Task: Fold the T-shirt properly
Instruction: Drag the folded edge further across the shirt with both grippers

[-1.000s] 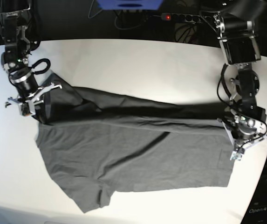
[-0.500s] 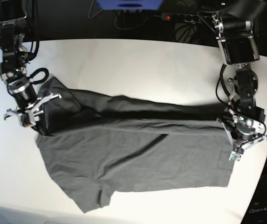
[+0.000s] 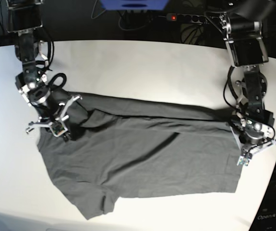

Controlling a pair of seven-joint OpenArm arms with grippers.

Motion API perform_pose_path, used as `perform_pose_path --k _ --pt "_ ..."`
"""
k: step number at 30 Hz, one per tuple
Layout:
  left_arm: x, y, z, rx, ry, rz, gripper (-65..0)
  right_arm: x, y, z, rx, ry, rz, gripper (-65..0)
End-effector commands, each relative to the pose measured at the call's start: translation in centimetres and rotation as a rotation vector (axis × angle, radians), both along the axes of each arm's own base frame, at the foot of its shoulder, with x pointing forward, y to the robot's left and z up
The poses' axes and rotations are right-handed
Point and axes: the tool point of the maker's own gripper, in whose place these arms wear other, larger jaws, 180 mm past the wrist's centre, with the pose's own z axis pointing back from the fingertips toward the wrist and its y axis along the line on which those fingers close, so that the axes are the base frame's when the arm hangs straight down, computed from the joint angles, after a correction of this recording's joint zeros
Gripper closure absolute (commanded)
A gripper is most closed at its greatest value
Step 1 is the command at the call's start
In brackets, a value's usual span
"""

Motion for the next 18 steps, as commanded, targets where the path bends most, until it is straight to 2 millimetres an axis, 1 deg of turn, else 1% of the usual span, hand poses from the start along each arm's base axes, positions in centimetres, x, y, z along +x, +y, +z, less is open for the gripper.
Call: perform_pose_path --k 1,4,8,13,15,18 --pt "1.0 0.7 1.9 0.024 -0.054 0.005 -2.5 1.0 0.0 1.4 -0.005 -0.052 0.004 -0.3" --pt "0.7 0.6 1.5 0.022 -0.042 0.003 -2.5 1.5 0.6 0.9 -0.057 -0.048 0.018 -0.3" --pt "0.6 0.6 1.4 0.021 -0.041 0.002 -2.5 2.6 0.7 1.2 -0.11 -0.064 0.026 -0.3" --pt "0.6 0.6 1.4 0.022 -0.041 0.003 -2.5 3.5 1.5 0.6 -0.142 -0.036 0.072 -0.3" --pt "0.6 0.7 1.4 0.024 -0.041 0.003 -2.5 4.0 1.7 0.8 -0.144 -0.033 0.09 -0.3" --pt "0.6 0.7 1.4 0.024 -0.04 0.002 -2.5 4.9 1.5 1.5 -0.175 -0.051 0.091 -0.3"
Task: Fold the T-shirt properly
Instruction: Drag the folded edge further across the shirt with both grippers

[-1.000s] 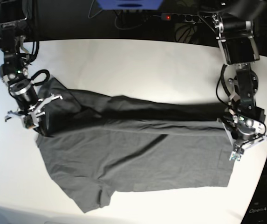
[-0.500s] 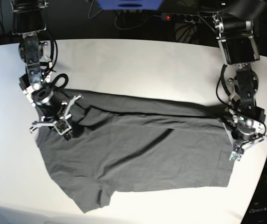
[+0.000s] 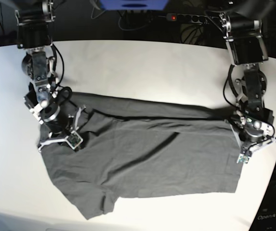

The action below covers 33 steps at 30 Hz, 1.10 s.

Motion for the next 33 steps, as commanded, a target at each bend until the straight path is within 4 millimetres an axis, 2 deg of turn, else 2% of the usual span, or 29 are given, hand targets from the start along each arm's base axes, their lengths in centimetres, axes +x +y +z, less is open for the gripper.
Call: perform_pose_path --k 1,7,10,13,18,29,33 --pt "1.1 0.6 1.9 0.023 -0.053 0.002 -2.5 1.4 -0.1 2.3 -0.002 -0.073 0.007 -0.3" --pt "1.1 0.5 1.9 0.022 -0.053 0.0 -2.5 2.3 1.5 2.6 -0.044 -0.069 0.05 -0.3" --pt "1.4 -0.5 1.7 0.035 -0.043 -0.039 -2.5 2.6 1.9 2.4 -0.041 -0.06 0.058 -0.3" --pt "0.9 -1.2 0.8 0.043 -0.019 -0.063 -2.5 3.3 1.9 2.6 -0.04 -0.062 0.056 -0.3" --pt "1.0 -1.4 0.7 0.044 -0.016 -0.07 -2.5 4.0 1.6 2.3 -0.036 -0.049 0.05 -0.3" --pt "1.6 -1.5 1.2 0.039 -0.052 -0.084 -2.5 3.7 1.5 0.8 -0.03 -0.011 0.047 -0.3" --pt "1.1 -0.5 -0.5 0.079 0.005 -0.074 -2.5 4.0 1.3 0.5 -0.03 0.001 0.043 -0.3"
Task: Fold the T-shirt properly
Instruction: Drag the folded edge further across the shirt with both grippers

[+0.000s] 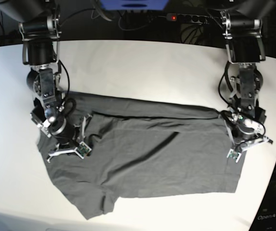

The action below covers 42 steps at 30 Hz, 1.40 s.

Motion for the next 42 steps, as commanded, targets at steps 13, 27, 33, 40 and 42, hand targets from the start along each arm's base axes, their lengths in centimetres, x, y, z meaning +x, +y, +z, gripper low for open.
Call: perform_pose_path --k 13,27,33,40,42 --pt "1.9 2.8 2.2 -0.008 -0.092 0.089 -2.5 1.0 -0.1 1.5 0.017 -0.048 0.0 -0.3" --pt "1.8 2.9 1.8 -0.07 -0.092 0.157 -2.5 0.9 -0.2 1.3 0.014 -0.045 -0.001 -0.3" --pt "1.7 4.5 2.9 -0.078 -0.069 0.243 -2.5 0.3 -0.2 0.7 0.014 -0.031 0.0 -0.3" --pt "2.3 3.0 2.7 -0.105 -0.074 0.23 -2.5 0.2 -0.2 0.6 0.014 -0.028 0.0 -0.3" --pt "3.1 2.7 3.5 -0.117 -0.094 0.229 -2.5 -0.1 -0.4 0.3 0.009 -0.02 -0.001 -0.3"
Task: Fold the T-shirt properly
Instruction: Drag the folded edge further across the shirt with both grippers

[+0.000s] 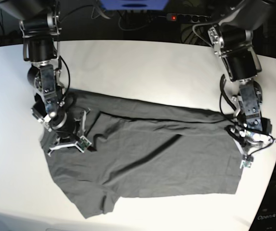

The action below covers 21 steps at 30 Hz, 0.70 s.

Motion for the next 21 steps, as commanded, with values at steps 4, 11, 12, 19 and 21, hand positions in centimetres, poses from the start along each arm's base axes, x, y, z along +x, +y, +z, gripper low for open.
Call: perform_pose_path --k 4,11,12,19,21 --pt "2.2 0.4 2.1 0.006 -0.06 0.005 -2.5 1.2 -0.5 1.9 0.002 -0.06 -0.001 -0.3" --pt "2.2 0.3 1.9 0.002 -0.058 0.001 -2.5 1.2 -1.4 1.9 -0.018 -0.061 -0.006 -0.3" --pt "2.2 0.4 1.9 0.003 -0.059 0.002 -2.5 1.3 -1.5 2.1 -0.019 -0.064 -0.007 -0.3" --pt "3.1 0.4 2.9 0.0 -0.083 0.003 -2.5 2.5 -1.7 3.3 -0.022 -0.092 -0.01 -0.3" --pt "3.2 0.4 2.9 0.0 -0.085 0.003 -2.5 2.8 -1.7 3.6 -0.023 -0.1 -0.01 -0.3"
